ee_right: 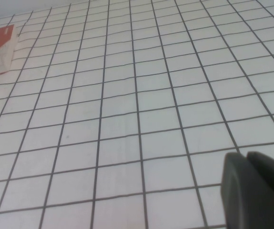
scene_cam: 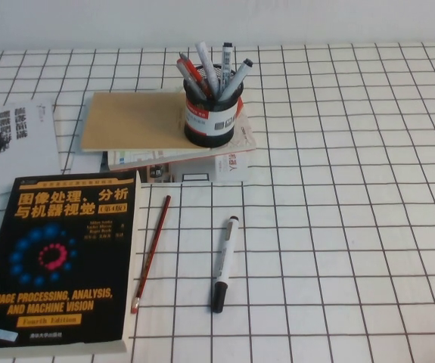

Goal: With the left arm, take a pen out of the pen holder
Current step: 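Take a marker out of the pen holder and lay it on the table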

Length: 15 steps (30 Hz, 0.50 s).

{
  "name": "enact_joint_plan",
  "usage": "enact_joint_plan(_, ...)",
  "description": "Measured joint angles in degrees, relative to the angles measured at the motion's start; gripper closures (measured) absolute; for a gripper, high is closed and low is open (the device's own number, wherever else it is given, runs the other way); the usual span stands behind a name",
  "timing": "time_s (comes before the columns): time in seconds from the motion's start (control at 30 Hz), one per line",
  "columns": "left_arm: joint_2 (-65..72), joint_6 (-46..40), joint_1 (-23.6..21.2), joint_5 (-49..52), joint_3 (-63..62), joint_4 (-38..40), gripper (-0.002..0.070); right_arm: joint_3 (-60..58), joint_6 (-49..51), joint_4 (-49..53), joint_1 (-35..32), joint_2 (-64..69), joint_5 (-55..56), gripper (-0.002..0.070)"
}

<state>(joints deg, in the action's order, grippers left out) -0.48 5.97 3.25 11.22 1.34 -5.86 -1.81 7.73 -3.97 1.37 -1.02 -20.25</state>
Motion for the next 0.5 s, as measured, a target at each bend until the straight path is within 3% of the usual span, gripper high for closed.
enact_joint_plan(0.23,-0.13,0.0,0.0,9.31,0.09,0.0,0.0676,0.0,0.0,0.0,0.0,0.0,0.0,0.0693)
enact_joint_plan(0.5,-0.13,0.0,0.0,10.25,0.09,0.0,0.0676,0.0,0.0,0.0,0.0,0.0,0.0,0.0693)
